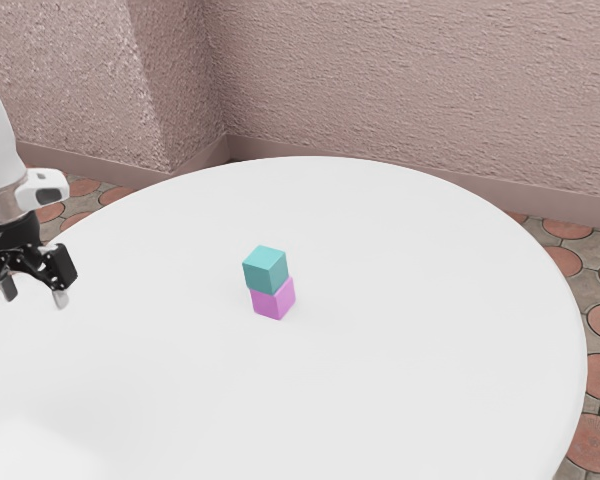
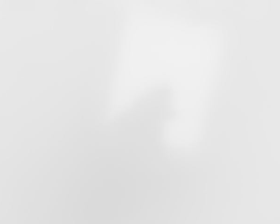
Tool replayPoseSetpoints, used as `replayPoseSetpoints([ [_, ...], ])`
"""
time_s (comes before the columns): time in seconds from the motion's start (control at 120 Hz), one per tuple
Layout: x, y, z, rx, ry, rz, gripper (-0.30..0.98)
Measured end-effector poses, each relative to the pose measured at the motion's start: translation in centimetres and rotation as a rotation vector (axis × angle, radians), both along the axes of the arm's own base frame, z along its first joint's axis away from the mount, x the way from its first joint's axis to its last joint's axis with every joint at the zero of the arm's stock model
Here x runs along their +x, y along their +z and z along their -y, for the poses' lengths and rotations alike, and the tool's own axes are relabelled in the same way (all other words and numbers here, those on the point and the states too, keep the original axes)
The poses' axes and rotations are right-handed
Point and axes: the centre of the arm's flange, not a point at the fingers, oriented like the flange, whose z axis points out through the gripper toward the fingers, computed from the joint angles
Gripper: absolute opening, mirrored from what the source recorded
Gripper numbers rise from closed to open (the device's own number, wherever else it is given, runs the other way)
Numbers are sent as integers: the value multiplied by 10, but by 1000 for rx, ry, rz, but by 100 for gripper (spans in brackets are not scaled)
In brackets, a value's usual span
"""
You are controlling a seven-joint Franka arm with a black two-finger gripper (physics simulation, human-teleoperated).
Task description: Pick up the blue block with one arm, and put the blue block on the table with one arm
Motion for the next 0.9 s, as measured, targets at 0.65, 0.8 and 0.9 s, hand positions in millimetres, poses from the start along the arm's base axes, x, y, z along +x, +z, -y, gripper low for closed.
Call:
replayPoseSetpoints([
  [0.65,233,-43,76,-53,-241,73,69],
  [0.8,263,-47,90,-49,-266,21,69],
  [0.9,280,-58,108,-64,-281,-8,69],
])
